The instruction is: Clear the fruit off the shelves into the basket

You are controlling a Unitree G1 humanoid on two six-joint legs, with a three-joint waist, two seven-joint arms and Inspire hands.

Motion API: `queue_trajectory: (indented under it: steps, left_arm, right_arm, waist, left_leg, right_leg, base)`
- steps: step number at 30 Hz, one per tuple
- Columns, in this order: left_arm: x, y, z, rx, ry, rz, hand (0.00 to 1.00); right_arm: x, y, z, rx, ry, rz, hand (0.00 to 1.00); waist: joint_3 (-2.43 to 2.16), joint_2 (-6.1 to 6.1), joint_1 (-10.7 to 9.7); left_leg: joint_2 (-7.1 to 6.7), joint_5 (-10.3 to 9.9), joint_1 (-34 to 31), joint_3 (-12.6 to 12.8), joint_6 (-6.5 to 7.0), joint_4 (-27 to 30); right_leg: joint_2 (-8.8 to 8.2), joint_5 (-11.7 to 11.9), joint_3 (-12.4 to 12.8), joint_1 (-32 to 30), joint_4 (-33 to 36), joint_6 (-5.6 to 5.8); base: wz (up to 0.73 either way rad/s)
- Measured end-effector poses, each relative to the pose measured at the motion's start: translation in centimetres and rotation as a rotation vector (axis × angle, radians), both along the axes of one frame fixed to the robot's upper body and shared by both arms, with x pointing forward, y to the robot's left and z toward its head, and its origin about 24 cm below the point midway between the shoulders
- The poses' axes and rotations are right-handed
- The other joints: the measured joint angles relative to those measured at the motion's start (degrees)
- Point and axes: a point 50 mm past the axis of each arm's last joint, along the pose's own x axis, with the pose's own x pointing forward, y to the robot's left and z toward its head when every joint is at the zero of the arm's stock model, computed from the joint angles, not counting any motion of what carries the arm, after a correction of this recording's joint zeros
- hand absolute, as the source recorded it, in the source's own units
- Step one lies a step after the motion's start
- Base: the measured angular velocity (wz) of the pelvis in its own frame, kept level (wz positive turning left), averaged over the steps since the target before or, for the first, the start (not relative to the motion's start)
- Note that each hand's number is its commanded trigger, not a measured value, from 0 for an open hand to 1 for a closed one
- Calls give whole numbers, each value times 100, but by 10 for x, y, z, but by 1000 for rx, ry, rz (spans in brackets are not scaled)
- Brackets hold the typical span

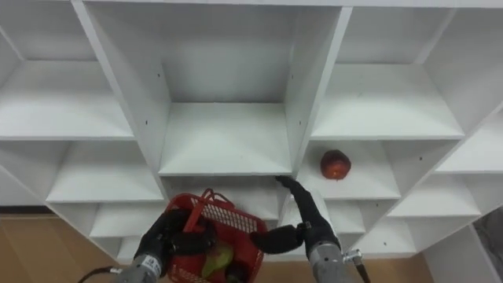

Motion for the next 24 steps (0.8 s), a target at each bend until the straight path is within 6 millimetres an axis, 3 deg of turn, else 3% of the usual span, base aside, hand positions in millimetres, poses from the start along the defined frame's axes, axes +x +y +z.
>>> queue_trajectory:
  steps: [6, 15, 19, 24]
  left_arm:
    - [1, 0, 2, 1, -4, 25, 100]
    - [-3, 7, 0, 6, 12, 40, 100]
    - [-10, 13, -3, 15, 30, 61, 100]
    - [-19, 24, -6, 33, 52, 85, 100]
  right_arm:
    - [2, -4, 15, 31, -71, -90, 0]
    - [4, -37, 27, -43, -152, -311, 0]
    - [3, -42, 28, -52, -159, -358, 0]
    - [1, -45, 28, -66, -168, -418, 0]
  waist:
    - [45, 78, -145]
    - [6, 122, -167]
    - [-32, 50, -167]
    - [-14, -132, -146]
  left_leg:
    - [-1, -12, -14, 0, -2, -4]
    - [2, -12, -6, 20, -4, -6]
    - [0, -10, -1, 26, -7, -3]
    - [1, -12, 55, 28, -6, 7]
  right_leg:
    - [4, 4, -1, -36, 10, 4]
    - [12, 5, 17, -48, 24, 2]
    - [17, 4, 8, -28, 5, 0]
    - [10, 4, -11, 59, -24, 0]
  base:
    - [-4]
    - [0]
    - [1]
    - [3]
